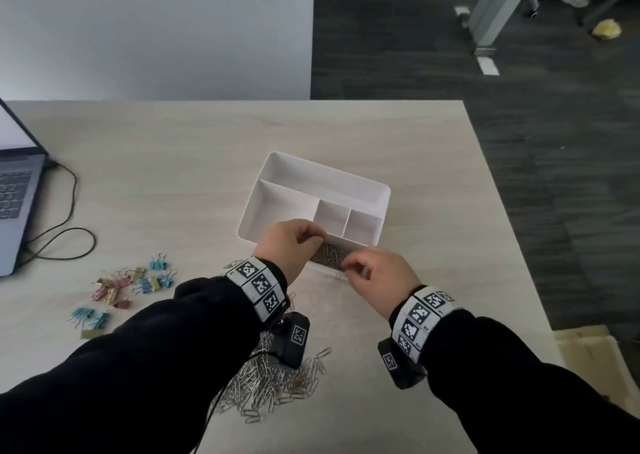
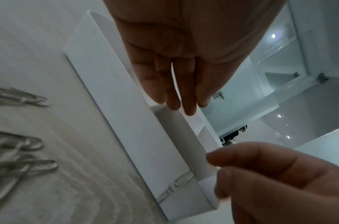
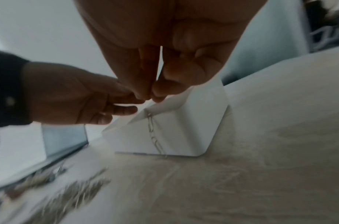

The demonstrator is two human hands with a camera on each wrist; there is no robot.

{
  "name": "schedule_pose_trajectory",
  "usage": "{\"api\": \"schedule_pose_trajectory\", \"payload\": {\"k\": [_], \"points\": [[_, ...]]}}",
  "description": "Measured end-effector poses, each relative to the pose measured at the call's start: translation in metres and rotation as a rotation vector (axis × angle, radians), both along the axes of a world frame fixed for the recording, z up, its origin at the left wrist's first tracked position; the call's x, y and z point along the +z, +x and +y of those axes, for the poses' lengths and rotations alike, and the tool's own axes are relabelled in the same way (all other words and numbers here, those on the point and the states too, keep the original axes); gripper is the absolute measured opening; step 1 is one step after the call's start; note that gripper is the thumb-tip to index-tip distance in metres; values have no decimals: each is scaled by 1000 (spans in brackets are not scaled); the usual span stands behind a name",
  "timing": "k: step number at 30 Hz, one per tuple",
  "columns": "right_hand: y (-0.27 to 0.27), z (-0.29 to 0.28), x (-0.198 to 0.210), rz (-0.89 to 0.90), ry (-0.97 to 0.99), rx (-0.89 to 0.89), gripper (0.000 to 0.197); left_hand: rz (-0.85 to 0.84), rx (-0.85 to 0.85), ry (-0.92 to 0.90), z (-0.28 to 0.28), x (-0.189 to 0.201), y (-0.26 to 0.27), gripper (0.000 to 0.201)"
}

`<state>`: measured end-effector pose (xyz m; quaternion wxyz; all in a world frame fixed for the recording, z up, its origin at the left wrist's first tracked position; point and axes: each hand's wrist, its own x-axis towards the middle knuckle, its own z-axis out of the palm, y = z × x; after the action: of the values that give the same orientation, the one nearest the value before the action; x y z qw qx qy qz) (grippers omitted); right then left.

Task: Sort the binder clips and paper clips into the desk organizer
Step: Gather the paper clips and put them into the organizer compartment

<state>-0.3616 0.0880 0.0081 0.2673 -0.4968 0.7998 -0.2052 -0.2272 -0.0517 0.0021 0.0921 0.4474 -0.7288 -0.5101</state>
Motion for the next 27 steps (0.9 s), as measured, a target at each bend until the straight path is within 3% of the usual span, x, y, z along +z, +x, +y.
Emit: {"api": "schedule_pose_trajectory", "payload": {"k": [5,8,11,15,21,27], "points": [[18,3,9,128,242,217,42,-32,98,-18,-2,-3,42,7],[28,0,7,235,213,286,40,-69,124,14,1,-8,69,9],[37,-3,3,319,303,312,39,-92,140,41,6,-11,92,9],[47,-3,-2,351,388,271,36,-132,117,26,14,-10,113,6],[55,2,0,259,401,148,38,-204,90,24,18,-12,142,7],[58,-4,24,122,108,-78,38,-257,136,-6,17,-16,171,8]]}}
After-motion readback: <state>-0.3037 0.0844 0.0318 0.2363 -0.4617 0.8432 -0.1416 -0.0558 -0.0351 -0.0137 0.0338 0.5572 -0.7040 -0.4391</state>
